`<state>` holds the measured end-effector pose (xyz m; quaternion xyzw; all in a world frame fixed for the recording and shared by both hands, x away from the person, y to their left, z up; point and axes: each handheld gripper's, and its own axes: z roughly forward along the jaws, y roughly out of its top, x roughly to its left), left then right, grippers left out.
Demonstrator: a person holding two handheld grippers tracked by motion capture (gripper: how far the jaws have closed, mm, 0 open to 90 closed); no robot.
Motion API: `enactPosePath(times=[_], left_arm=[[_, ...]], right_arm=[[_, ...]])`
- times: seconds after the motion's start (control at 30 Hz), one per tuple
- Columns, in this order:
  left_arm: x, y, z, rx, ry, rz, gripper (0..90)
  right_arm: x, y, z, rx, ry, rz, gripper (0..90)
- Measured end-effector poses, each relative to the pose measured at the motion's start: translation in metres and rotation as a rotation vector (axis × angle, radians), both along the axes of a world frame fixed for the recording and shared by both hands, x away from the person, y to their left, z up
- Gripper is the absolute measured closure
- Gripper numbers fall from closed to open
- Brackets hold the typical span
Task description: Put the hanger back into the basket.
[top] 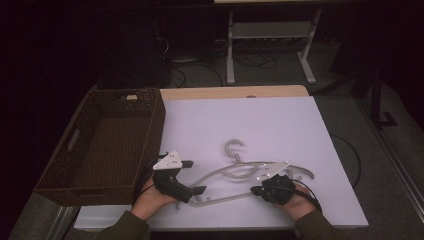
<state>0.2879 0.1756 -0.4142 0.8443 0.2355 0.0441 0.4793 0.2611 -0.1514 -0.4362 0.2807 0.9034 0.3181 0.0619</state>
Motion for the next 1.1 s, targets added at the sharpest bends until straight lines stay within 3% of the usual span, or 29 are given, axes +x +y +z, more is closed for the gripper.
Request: enactPosePath(times=[0.2, 0.6, 0.63, 0.77, 0.87, 1.03, 1.1], left_arm=[[0.013, -0.012, 0.001, 0.018, -0.002, 0.000, 1.5], [0.035, -0.039, -0.005, 0.116, 0.024, -0.029, 2.5], [0.041, -0.045, -0.009, 0.137, 0.026, -0.034, 8.0], [0.047, -0.050, -0.014, 0.181, 0.013, -0.038, 12.5], [0.051, -0.056, -0.019, 0.226, 0.031, -0.061, 17.2], [0.051, -0.065, -0.024, 0.261, 0.044, -0.085, 29.8], [0.050, -0.067, -0.024, 0.255, 0.046, -0.078, 34.8]], right_arm=[[0.000, 0.000, 0.000, -0.001, -0.002, -0.001, 89.5], [-0.001, -0.001, 0.000, 0.002, 0.000, 0.000, 89.5], [-0.001, -0.001, -0.001, 0.003, -0.003, -0.001, 89.5], [-0.001, -0.001, -0.001, 0.006, -0.001, -0.003, 89.5], [0.000, -0.001, -0.001, 0.005, -0.002, -0.001, 89.6], [0.000, -0.001, -0.001, 0.007, -0.001, 0.000, 89.6], [0.000, -0.001, -0.001, 0.007, 0.000, 0.001, 89.6]])
